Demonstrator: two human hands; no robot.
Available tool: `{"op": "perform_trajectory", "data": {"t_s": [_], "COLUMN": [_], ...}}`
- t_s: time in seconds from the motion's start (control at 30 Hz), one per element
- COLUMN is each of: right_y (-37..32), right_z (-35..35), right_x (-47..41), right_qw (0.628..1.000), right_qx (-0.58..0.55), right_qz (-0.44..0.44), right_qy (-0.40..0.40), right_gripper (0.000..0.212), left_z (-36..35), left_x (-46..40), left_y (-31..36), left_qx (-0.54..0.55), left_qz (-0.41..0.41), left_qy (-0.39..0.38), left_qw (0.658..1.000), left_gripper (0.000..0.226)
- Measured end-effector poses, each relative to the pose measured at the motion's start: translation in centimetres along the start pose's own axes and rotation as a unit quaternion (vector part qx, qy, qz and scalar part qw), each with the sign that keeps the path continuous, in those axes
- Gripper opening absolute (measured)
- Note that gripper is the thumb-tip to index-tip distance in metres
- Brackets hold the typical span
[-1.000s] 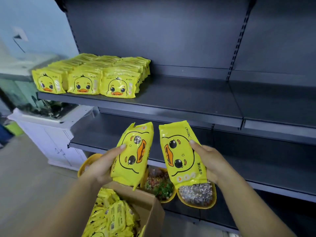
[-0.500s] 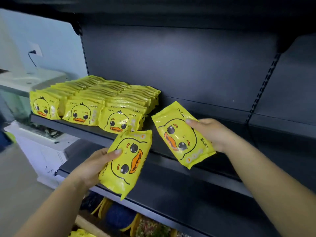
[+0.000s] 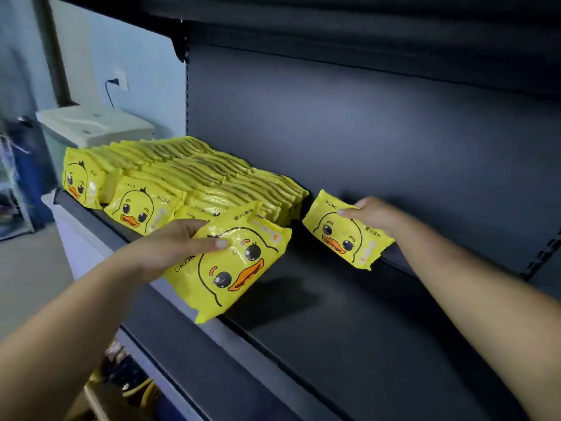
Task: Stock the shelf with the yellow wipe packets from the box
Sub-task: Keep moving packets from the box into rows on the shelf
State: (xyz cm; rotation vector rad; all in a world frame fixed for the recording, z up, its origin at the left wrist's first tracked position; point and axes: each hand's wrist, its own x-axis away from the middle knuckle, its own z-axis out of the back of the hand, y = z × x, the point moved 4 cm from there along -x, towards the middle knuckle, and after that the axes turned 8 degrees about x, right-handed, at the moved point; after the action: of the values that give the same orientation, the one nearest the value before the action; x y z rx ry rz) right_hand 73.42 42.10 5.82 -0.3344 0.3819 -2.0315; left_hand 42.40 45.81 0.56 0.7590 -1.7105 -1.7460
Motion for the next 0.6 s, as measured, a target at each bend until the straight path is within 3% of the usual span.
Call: {"op": "perform_trajectory", "data": {"t_s": [0.07,0.13,0.3,0.4,0.5,0.6], "right_y": [0.3,0.5,0.6,1.0,1.0,0.6], "right_z": [-0.3,-0.5,-1.0,-1.6,-2.0,-2.0], "right_x": [-2.1,-4.2,-8.5,-10.2,-11.3,-11.7], "right_qw": [0.999,0.996,0.989,0.987,0.986,0.981], "right_qx": [0.04,0.082,0.145,0.159,0.163,0.189], "right_qz": [0.006,0.011,0.019,0.019,0.022,0.039], "right_qy": [-0.008,-0.011,-0.007,-0.008,-0.002,0.004], "right_gripper": [0.04,0.037,0.036,0.036,0.045,0.037], "left_z": [0.1,0.3,1.6,2.4,2.6,2.1], "left_x": [-0.7,-1.0,-1.3,-1.4,-1.9,-2.6], "left_y": [0.1,0.5,1.2,1.3,1.4,1.7], "left_qx": [-0.004,0.003,-0.049,-0.084,-0.101,-0.092], "left_qz": [0.001,-0.007,-0.037,-0.051,-0.054,-0.051], "left_qy": [0.006,0.023,0.07,0.052,0.053,0.036], "left_qw": [1.0,1.0,0.996,0.994,0.992,0.994], "left_gripper": [0.057,0.036,0.06,0.069,0.068,0.059]}}
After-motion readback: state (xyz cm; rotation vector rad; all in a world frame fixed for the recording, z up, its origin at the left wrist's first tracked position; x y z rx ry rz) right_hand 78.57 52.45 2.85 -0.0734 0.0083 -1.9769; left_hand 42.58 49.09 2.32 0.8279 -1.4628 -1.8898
